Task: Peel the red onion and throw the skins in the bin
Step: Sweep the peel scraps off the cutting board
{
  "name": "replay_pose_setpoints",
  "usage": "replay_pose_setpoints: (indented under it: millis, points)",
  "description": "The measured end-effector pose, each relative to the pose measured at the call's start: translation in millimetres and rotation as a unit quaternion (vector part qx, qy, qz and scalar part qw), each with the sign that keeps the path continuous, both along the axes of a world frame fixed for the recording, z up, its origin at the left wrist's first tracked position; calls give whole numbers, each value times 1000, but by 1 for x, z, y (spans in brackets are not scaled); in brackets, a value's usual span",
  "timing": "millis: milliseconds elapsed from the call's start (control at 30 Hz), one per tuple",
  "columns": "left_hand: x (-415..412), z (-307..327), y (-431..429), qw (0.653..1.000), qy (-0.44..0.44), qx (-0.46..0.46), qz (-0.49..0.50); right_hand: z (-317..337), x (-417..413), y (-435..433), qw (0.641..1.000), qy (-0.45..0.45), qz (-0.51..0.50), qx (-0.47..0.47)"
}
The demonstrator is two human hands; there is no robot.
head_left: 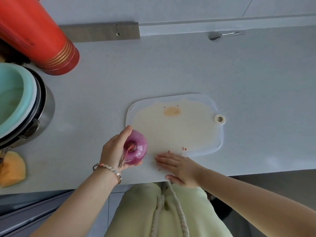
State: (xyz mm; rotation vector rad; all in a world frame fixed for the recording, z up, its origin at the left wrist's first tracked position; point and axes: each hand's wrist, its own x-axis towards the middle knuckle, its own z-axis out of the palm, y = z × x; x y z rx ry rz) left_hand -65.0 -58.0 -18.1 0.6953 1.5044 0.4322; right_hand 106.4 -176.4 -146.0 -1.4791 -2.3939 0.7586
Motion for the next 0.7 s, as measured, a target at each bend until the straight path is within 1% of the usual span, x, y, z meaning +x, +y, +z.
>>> replay_pose_setpoints:
  millis: [67, 200, 267, 333, 367, 433, 500, 533, 600, 633, 700]
  points:
    - [-1, 0, 0, 1000, -4, 9, -8, 1, 10, -6, 1000, 7, -5, 22]
    - [-1, 2, 0, 999, -2, 36, -20, 3, 26, 13, 991, -14, -134, 2]
    - [-2, 3, 0, 999, -4, 39, -15, 2, 26, 10, 994, -26, -110, -5]
    - [-2, 2, 0, 999, -9, 34, -9, 2, 25, -4, 997, -17, -69, 1]
    - [-1, 2, 0, 999, -12, 33, -9, 4, 26, -11, 998, -8, -67, 6]
    - [-1, 1, 0, 999, -18, 37, -7, 6, 32, -19, 993, 4, -118, 14]
    - [-1, 0, 1, 999, -21, 38, -20, 6, 37, -25, 985, -5, -174, 7]
    - [-1, 0, 1, 999, -16, 38, -30, 5, 37, -29, 986, -13, -168, 6]
    - [-1, -2, 2, 999, -11, 37, -30, 1, 34, -40, 993, -17, -114, 4]
    - [0, -2, 2, 999, -7, 36, -30, 0, 31, -43, 995, -15, -103, 5]
    - [2, -1, 3, 999, -2, 30, -24, -1, 28, -42, 988, -10, -151, 6]
